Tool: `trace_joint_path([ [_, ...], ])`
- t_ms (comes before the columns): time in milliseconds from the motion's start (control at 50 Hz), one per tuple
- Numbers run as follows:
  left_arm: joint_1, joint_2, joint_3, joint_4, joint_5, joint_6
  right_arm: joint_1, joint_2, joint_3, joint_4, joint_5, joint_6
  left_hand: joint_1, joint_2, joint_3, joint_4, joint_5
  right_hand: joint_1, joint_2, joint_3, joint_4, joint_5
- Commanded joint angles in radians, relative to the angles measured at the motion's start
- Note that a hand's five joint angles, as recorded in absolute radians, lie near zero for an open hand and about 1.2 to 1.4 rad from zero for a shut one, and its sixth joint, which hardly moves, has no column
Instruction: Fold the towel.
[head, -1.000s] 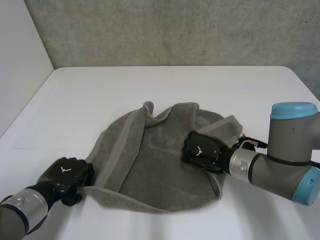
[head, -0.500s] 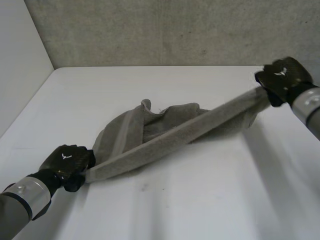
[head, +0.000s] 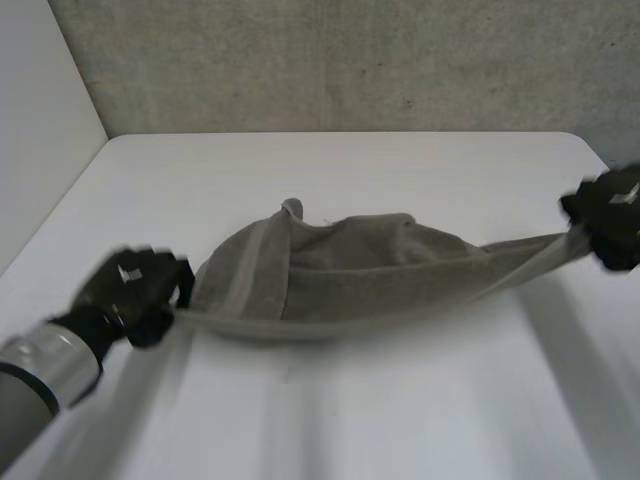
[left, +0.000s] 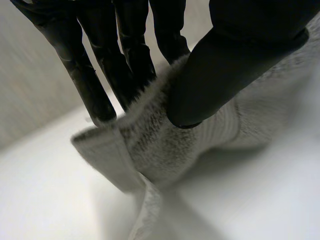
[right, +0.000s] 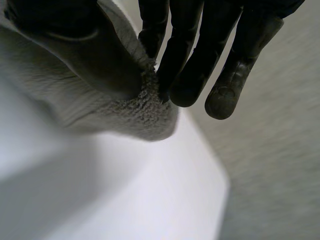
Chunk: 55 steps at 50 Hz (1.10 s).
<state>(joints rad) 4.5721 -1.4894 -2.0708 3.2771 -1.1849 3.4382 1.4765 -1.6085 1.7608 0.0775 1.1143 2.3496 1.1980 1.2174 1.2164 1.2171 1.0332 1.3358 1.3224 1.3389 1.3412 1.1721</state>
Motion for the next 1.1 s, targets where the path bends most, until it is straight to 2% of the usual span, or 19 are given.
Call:
trace_joint_path([
  [20,0.002,0.266,0.266,-0.144,-0.031,-0.181,-0.044,-0.18,-0.204,0.108,-0.068,0.151,0.198,0.179,0.18,0.179,0.189,0.06,0.074,0.057,0.055,0.05],
  [60,0.001,0.293,0.326,-0.163,-0.042,-0.235,-0.074,-0.212,-0.326,0.146,-0.091,0.284,0.198,0.179,0.18,0.179,0.189,0.06,0.074,0.057,0.055,0.05],
  [180,-0.002,0.29,0.46,-0.22,-0.082,-0.318,-0.114,-0.195,-0.443,0.237,-0.116,0.343,0.198,0.179,0.18,0.179,0.189,0.06,0.074,0.057,0.055,0.05],
  [340,-0.007,0.109,0.468,-0.249,-0.088,-0.317,-0.151,0.016,-0.478,0.481,-0.143,0.123,0.198,0.179,0.18,0.179,0.189,0.06,0.074,0.057,0.055,0.05],
  [380,-0.022,-0.019,0.486,-0.249,-0.09,-0.312,-0.089,0.134,-0.515,0.553,-0.091,-0.007,0.198,0.179,0.18,0.179,0.189,0.06,0.074,0.057,0.055,0.05],
  [400,-0.022,-0.02,0.486,-0.249,-0.09,-0.312,-0.088,0.134,-0.515,0.553,-0.091,-0.007,0.198,0.179,0.18,0.179,0.189,0.06,0.074,0.057,0.055,0.05],
  [440,-0.065,-0.179,0.567,-0.249,-0.108,-0.283,-0.003,0.258,-0.59,0.565,0.026,-0.041,0.198,0.179,0.18,0.179,0.189,0.06,0.074,0.057,0.055,0.05],
  [460,-0.065,-0.18,0.568,-0.249,-0.108,-0.283,-0.002,0.259,-0.59,0.565,0.027,-0.041,0.198,0.179,0.18,0.179,0.189,0.06,0.074,0.057,0.055,0.05],
  [480,-0.087,-0.263,0.633,-0.257,-0.133,-0.262,0.042,0.315,-0.651,0.547,0.097,-0.035,0.198,0.179,0.18,0.179,0.189,0.06,0.074,0.057,0.055,0.05],
  [540,-0.134,-0.392,0.795,-0.269,-0.195,-0.214,0.143,0.418,-0.807,0.463,0.194,-0.01,0.198,0.179,0.18,0.179,0.189,0.06,0.074,0.057,0.055,0.05],
  [620,-0.151,-0.473,0.995,-0.269,-0.24,-0.194,0.193,0.496,-0.969,0.295,0.219,0.057,0.198,0.179,0.18,0.179,0.189,0.06,0.074,0.057,0.055,0.05],
  [660,-0.156,-0.502,1.183,-0.246,-0.281,-0.218,0.197,0.513,-1.05,0.063,0.228,0.196,0.198,0.179,0.18,0.179,0.189,0.06,0.074,0.057,0.055,0.05],
  [680,-0.156,-0.502,1.184,-0.246,-0.282,-0.218,0.197,0.513,-1.051,0.062,0.228,0.197,0.198,0.179,0.18,0.179,0.189,0.06,0.074,0.057,0.055,0.05],
  [700,-0.157,-0.503,1.253,-0.202,-0.31,-0.249,0.197,0.504,-1.047,-0.053,0.236,0.279,0.198,0.179,0.18,0.179,0.189,0.06,0.074,0.057,0.055,0.05],
  [720,-0.16,-0.503,1.302,-0.141,-0.34,-0.289,0.197,0.504,-1.047,-0.054,0.236,0.28,0.198,0.179,0.18,0.179,0.189,0.06,0.074,0.057,0.055,0.05],
  [760,-0.159,-0.496,1.319,-0.078,-0.372,-0.338,0.193,0.464,-1.012,-0.233,0.242,0.428,0.198,0.179,0.18,0.179,0.189,0.06,0.074,0.057,0.055,0.05],
  [860,-0.159,-0.469,1.296,0.027,-0.432,-0.442,0.193,0.409,-0.902,-0.302,0.234,0.525,0.198,0.179,0.18,0.179,0.189,0.06,0.074,0.057,0.055,0.05],
  [1000,-0.159,-0.459,1.086,0.003,-0.427,-0.45,0.196,0.403,-0.753,-0.111,0.214,0.459,0.198,0.179,0.18,0.179,0.189,0.06,0.074,0.057,0.055,0.05],
  [1100,-0.151,-0.453,0.756,0.016,-0.385,-0.45,0.197,0.412,-0.564,-0.033,0.157,0.312,0.198,0.179,0.18,0.179,0.189,0.06,0.074,0.057,0.055,0.05],
])
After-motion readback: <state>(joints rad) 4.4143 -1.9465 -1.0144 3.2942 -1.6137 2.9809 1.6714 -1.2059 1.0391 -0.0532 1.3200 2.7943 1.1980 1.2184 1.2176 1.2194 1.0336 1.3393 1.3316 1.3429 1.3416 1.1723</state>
